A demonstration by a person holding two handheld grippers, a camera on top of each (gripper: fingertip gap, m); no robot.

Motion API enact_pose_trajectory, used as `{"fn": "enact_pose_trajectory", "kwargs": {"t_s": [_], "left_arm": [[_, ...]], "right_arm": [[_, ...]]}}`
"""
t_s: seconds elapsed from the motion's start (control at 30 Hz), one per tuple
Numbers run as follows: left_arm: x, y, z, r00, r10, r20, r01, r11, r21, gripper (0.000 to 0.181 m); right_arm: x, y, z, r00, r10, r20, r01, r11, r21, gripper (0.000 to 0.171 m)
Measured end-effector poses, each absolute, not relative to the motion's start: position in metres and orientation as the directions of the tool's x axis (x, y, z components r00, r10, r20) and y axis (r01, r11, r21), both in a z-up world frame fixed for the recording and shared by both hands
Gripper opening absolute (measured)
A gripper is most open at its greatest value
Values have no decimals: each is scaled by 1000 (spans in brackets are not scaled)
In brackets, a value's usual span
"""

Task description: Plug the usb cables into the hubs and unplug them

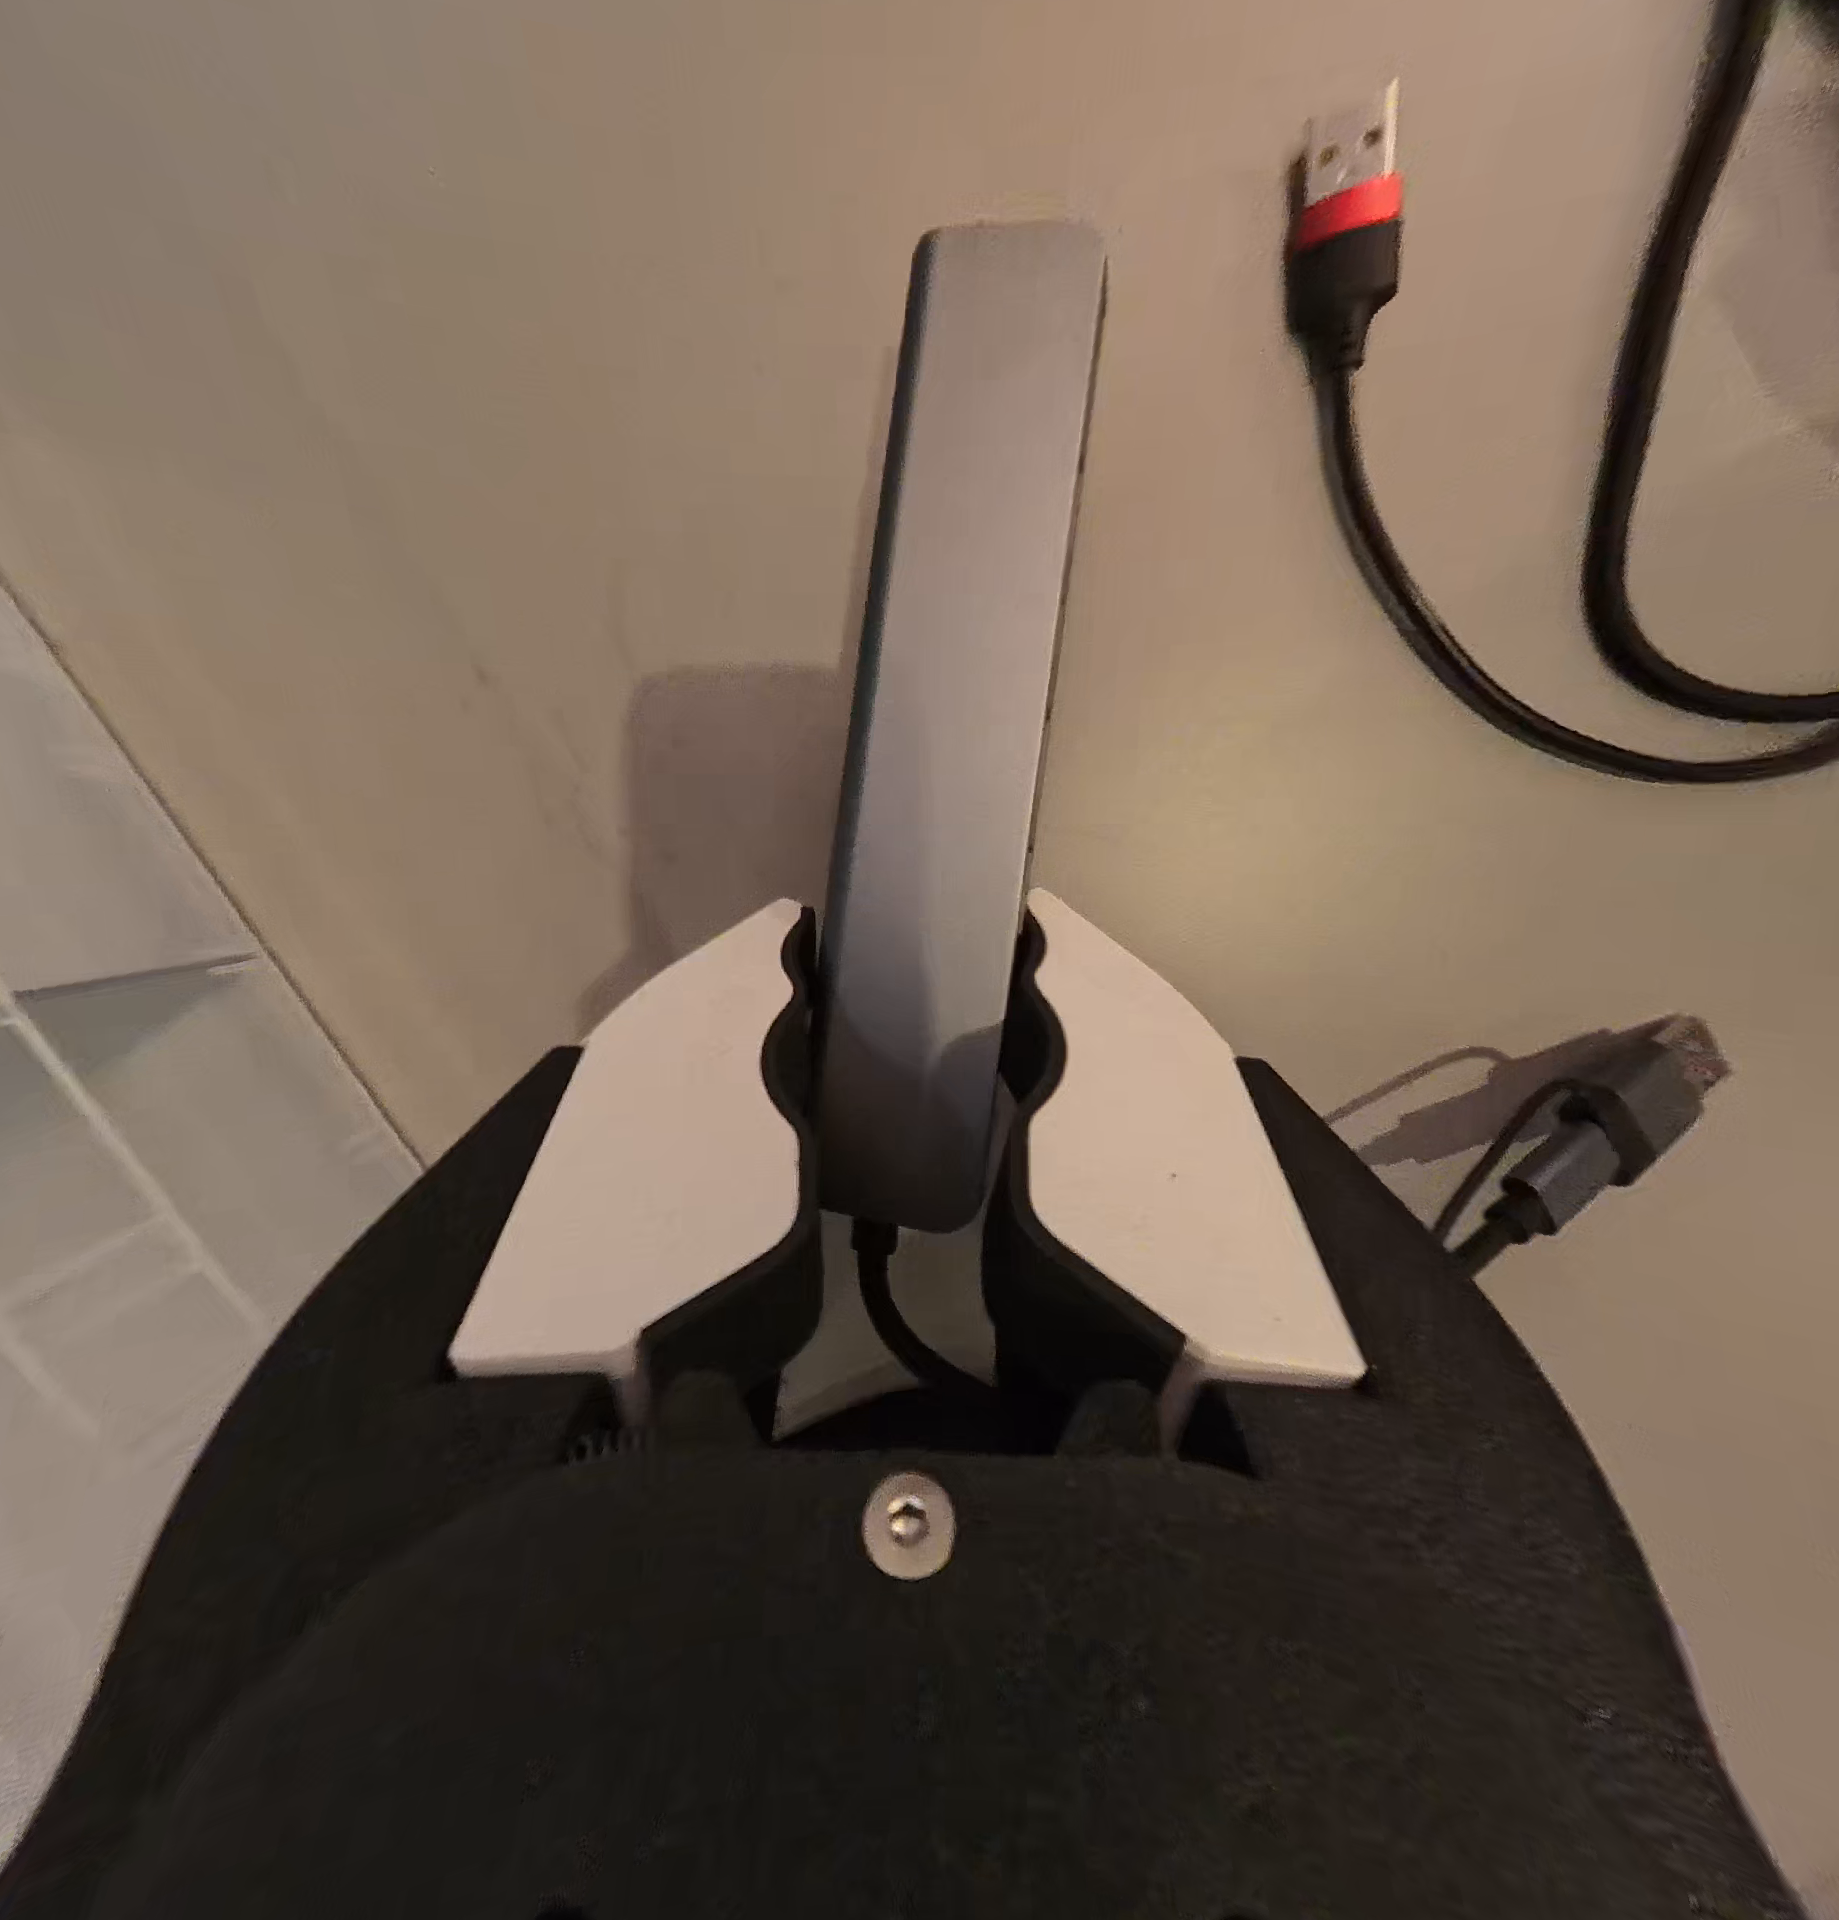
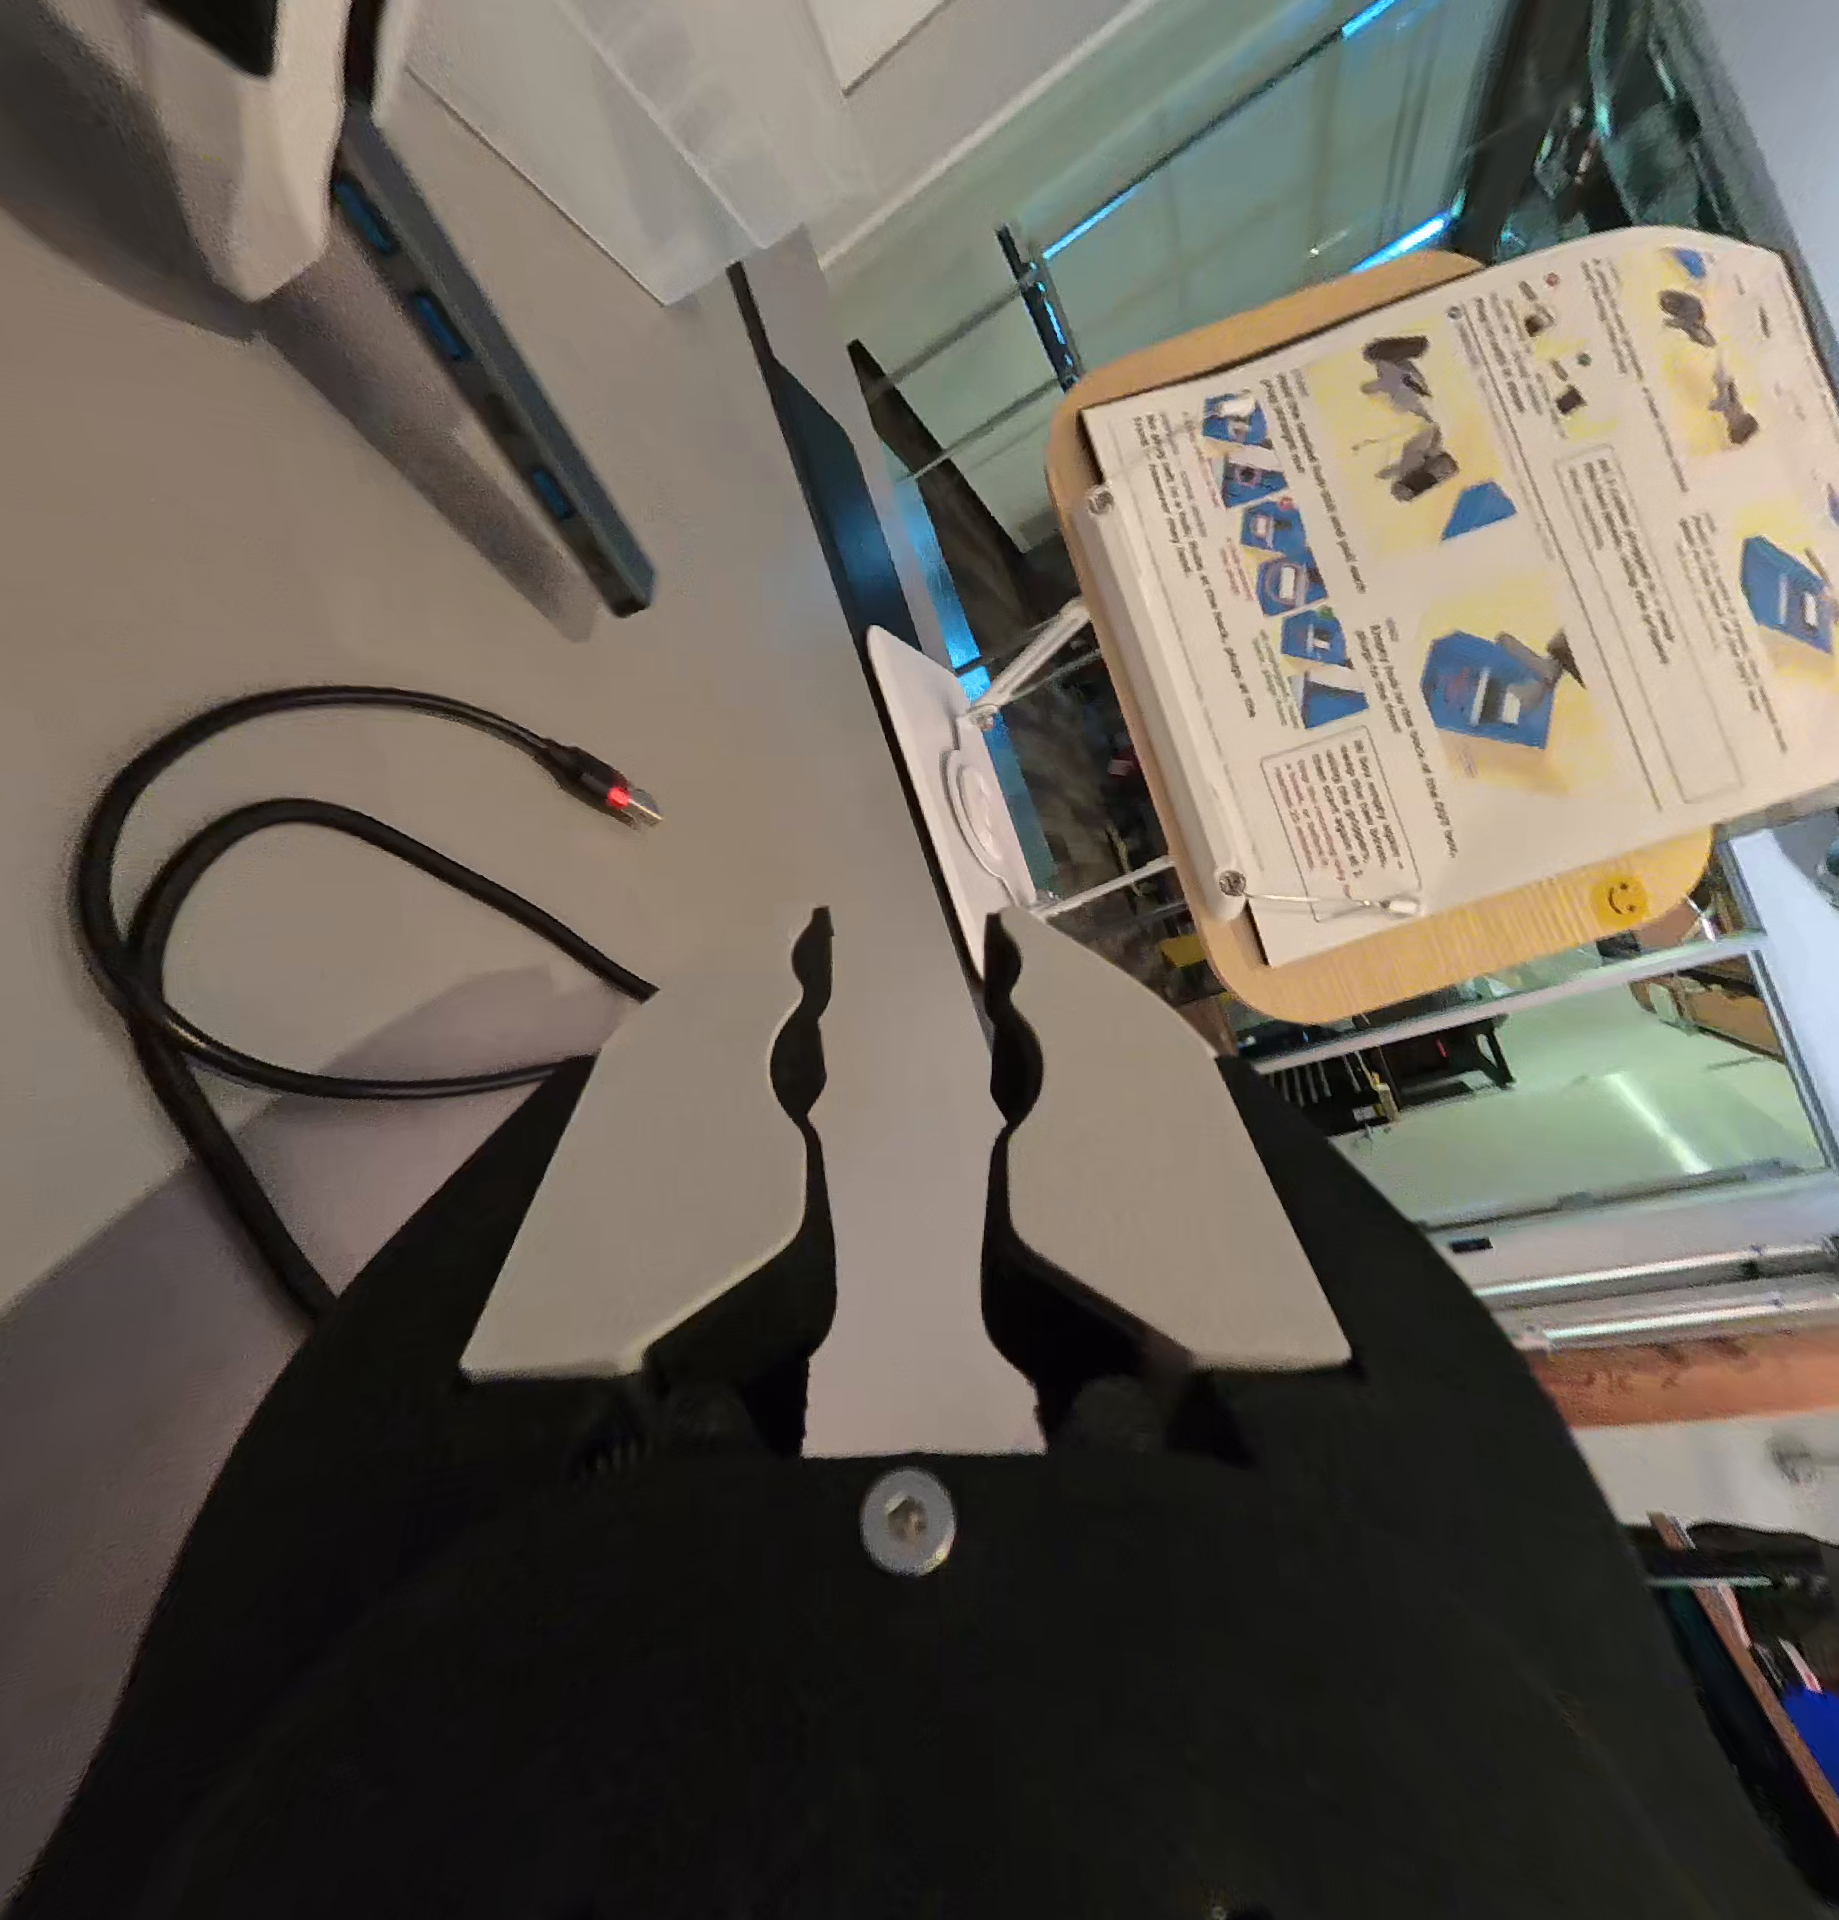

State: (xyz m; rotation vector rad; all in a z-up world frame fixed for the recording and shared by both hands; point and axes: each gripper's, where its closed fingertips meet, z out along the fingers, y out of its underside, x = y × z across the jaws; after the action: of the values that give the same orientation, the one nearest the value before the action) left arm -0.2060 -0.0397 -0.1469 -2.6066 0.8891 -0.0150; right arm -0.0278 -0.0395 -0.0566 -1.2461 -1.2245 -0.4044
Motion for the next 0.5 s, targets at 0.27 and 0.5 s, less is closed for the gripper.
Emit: {"fn": "enact_pose_trajectory", "kwargs": {"t_s": [0.27,0.5], "left_arm": [[-204,-34,-157,825,-562,-56,-541,-759,-362,46],[-150,-27,-109,798,-602,35,-469,-655,-592,56]], "right_arm": [[-15,-32,-45,503,311,806,772,257,-581,25],[14,-26,-18,744,244,621,588,201,-784,25]]}}
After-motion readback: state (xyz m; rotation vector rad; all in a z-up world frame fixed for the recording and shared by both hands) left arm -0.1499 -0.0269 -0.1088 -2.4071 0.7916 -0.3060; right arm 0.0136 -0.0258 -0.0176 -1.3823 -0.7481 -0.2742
